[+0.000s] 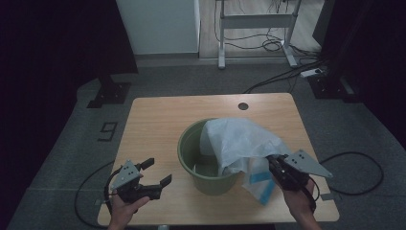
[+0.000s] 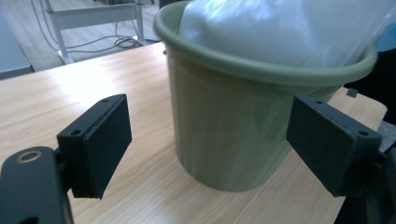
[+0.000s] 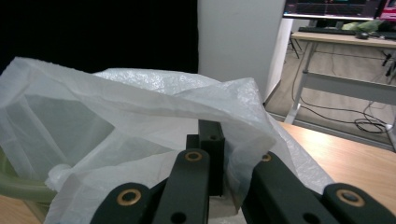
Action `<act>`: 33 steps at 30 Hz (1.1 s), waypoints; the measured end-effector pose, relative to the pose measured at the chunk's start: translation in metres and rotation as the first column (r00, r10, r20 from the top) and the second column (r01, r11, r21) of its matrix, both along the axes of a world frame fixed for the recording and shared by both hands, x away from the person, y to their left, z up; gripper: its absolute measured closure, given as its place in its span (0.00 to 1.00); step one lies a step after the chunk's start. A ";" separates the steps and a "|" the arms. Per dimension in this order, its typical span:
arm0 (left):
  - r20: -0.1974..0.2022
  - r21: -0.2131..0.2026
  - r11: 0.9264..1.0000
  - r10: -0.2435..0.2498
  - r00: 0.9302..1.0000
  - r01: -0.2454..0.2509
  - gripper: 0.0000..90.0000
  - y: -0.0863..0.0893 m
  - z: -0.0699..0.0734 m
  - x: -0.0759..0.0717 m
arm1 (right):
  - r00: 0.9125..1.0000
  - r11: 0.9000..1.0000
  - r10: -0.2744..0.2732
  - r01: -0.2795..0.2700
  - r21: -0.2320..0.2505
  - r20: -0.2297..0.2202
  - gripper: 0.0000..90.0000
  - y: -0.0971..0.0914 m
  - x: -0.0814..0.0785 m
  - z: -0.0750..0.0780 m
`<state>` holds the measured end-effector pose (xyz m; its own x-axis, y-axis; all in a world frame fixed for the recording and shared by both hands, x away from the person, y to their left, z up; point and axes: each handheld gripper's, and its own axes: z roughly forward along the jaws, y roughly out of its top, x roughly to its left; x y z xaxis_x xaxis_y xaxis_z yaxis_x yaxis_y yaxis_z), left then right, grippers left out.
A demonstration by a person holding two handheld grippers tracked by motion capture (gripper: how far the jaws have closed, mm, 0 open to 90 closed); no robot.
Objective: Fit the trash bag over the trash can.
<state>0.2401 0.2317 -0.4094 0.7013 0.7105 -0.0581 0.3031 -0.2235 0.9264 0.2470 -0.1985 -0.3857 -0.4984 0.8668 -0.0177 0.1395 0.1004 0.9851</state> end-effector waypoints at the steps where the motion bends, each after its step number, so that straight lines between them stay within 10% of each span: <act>1: 0.003 0.001 1.000 -0.003 1.000 0.003 0.16 -0.002 0.002 0.000 | 1.000 1.000 0.005 -0.005 -0.002 0.001 0.99 0.002 0.000 0.001; 13: 0.040 -0.012 1.000 -0.011 0.999 0.011 0.16 -0.028 0.019 0.002 | 0.999 0.998 0.048 -0.048 -0.035 -0.003 0.99 0.021 0.002 0.008; 23: 0.098 0.003 0.995 0.096 0.991 -0.097 0.16 -0.047 0.029 0.000 | 0.998 0.997 0.065 -0.065 -0.047 -0.011 0.99 0.032 0.005 0.010; 33: 0.125 0.017 0.999 0.039 0.991 -0.042 0.15 -0.082 0.037 -0.005 | 0.997 0.995 0.072 -0.074 -0.069 -0.024 0.99 0.045 0.009 0.018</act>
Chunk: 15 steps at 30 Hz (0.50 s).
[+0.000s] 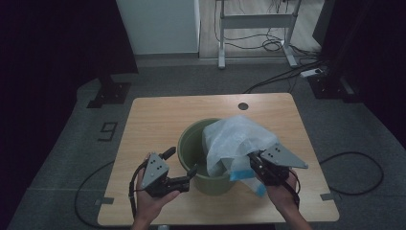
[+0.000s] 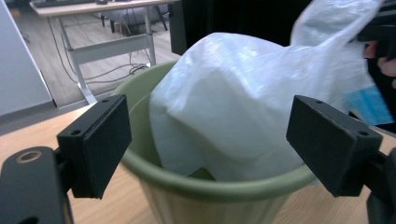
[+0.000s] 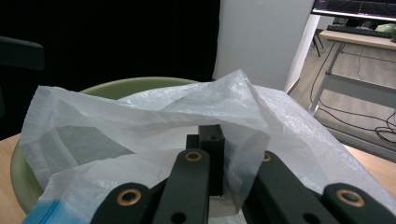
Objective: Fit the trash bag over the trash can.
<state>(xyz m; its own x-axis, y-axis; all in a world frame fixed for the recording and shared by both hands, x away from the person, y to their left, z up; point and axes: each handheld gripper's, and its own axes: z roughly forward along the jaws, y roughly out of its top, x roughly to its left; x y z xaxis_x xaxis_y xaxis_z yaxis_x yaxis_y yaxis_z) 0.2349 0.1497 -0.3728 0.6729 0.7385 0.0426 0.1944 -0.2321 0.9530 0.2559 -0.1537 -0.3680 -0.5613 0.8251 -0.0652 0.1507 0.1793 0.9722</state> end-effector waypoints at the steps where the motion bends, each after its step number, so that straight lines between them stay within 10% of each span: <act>1: 0.001 -0.002 1.000 -0.006 1.000 0.006 0.15 -0.002 0.000 0.000 | 1.000 1.000 0.001 -0.001 0.000 -0.003 0.99 0.001 0.000 0.000; 15: -0.005 0.045 0.998 -0.038 0.999 0.038 0.30 -0.039 -0.001 0.007 | 1.000 1.000 0.021 -0.021 -0.002 -0.020 0.99 0.009 0.004 -0.001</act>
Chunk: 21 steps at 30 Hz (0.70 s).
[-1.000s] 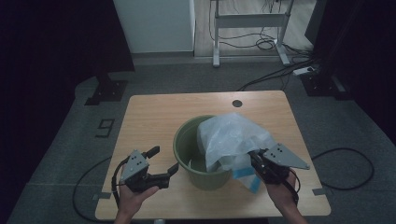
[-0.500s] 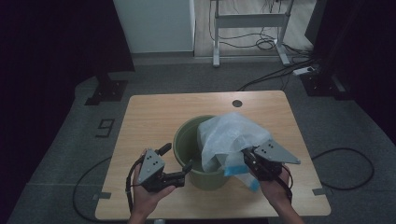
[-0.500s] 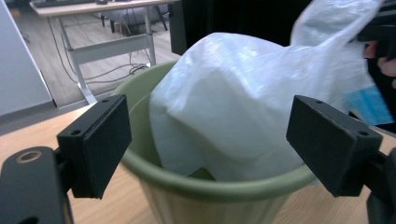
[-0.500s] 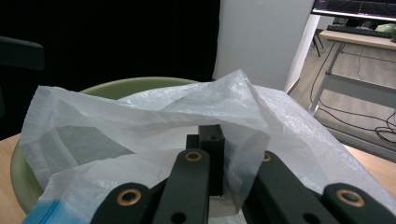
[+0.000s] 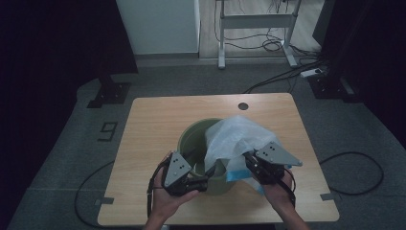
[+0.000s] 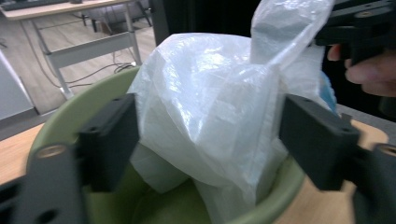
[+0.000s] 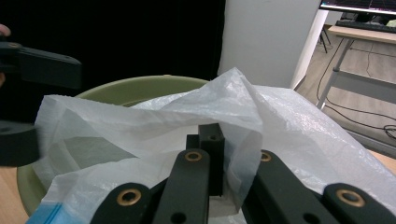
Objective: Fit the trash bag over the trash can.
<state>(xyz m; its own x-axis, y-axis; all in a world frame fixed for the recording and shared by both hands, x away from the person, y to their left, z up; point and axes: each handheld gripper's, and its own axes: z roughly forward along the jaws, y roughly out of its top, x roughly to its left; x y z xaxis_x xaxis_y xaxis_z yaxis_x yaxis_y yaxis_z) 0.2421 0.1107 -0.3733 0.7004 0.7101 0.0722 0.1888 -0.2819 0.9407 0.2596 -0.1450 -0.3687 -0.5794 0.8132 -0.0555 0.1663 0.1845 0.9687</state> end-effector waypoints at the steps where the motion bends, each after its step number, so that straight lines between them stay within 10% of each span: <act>1: -0.003 -0.004 1.000 0.004 1.000 -0.004 0.34 -0.001 0.000 0.001 | 1.000 1.000 0.002 -0.002 0.000 -0.001 0.99 0.000 0.000 0.000; 8: -0.014 -0.009 1.000 -0.009 1.000 0.009 0.74 -0.003 -0.001 0.007 | 0.999 0.999 0.034 -0.034 0.010 -0.012 0.94 -0.001 0.000 -0.002; 12: -0.045 -0.028 0.999 -0.045 0.998 0.044 0.92 -0.001 -0.001 0.012 | 0.997 0.996 0.082 -0.081 0.027 -0.011 0.70 -0.003 -0.003 -0.002; 21: -0.077 -0.073 0.997 0.024 0.997 -0.030 1.00 0.013 -0.001 0.019 | 0.990 0.987 0.136 -0.139 0.083 0.039 0.38 -0.027 -0.036 -0.008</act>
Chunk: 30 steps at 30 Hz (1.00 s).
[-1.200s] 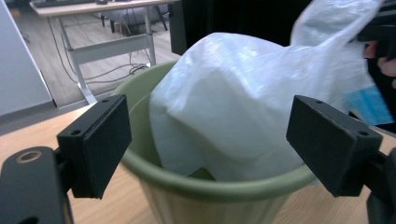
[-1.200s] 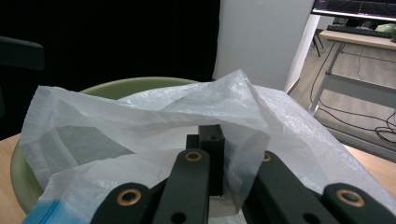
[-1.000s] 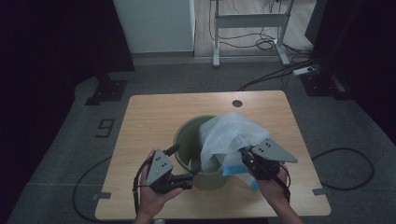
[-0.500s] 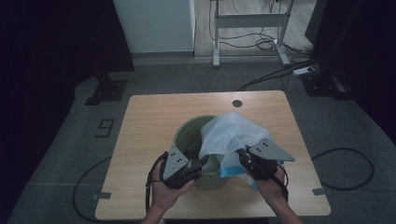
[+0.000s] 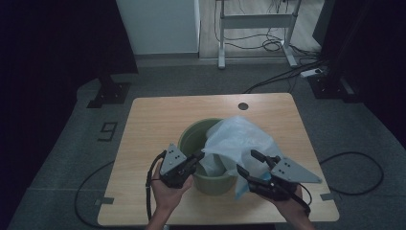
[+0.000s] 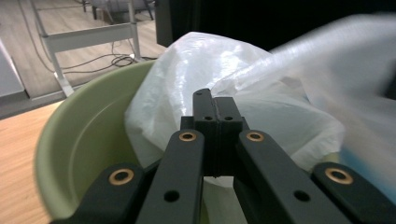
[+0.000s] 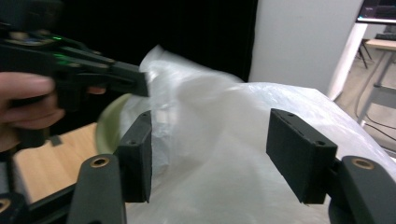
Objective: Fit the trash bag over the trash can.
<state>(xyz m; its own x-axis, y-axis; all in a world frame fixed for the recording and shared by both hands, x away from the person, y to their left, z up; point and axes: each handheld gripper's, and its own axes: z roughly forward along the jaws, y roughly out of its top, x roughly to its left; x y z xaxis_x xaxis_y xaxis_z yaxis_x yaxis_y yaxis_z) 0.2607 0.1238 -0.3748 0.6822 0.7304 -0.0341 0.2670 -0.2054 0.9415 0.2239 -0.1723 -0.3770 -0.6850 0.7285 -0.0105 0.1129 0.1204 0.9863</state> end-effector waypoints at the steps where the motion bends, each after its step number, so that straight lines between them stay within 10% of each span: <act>1: -0.002 -0.004 1.000 0.008 1.000 -0.008 1.00 0.002 0.000 0.000 | 1.000 1.000 0.000 0.000 0.008 0.003 0.37 -0.004 -0.003 -0.002; 15: -0.021 -0.060 0.996 0.059 0.998 -0.060 1.00 0.041 0.000 -0.002 | 1.000 0.996 -0.020 0.021 0.086 -0.019 0.31 -0.044 -0.021 -0.021; 30: -0.057 -0.115 0.983 0.140 0.989 -0.145 1.00 0.083 -0.016 -0.004 | 0.989 0.997 -0.040 0.049 0.057 -0.144 0.24 -0.045 0.011 -0.048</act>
<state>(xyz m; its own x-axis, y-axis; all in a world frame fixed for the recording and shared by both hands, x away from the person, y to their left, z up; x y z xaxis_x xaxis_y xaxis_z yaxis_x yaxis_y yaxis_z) 0.2567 0.2063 -0.3905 0.5670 0.8087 -0.1566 0.3313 -0.0497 0.9422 0.2345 -0.2172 -0.4253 -0.6430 0.7548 0.1295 0.2570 0.0534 0.9649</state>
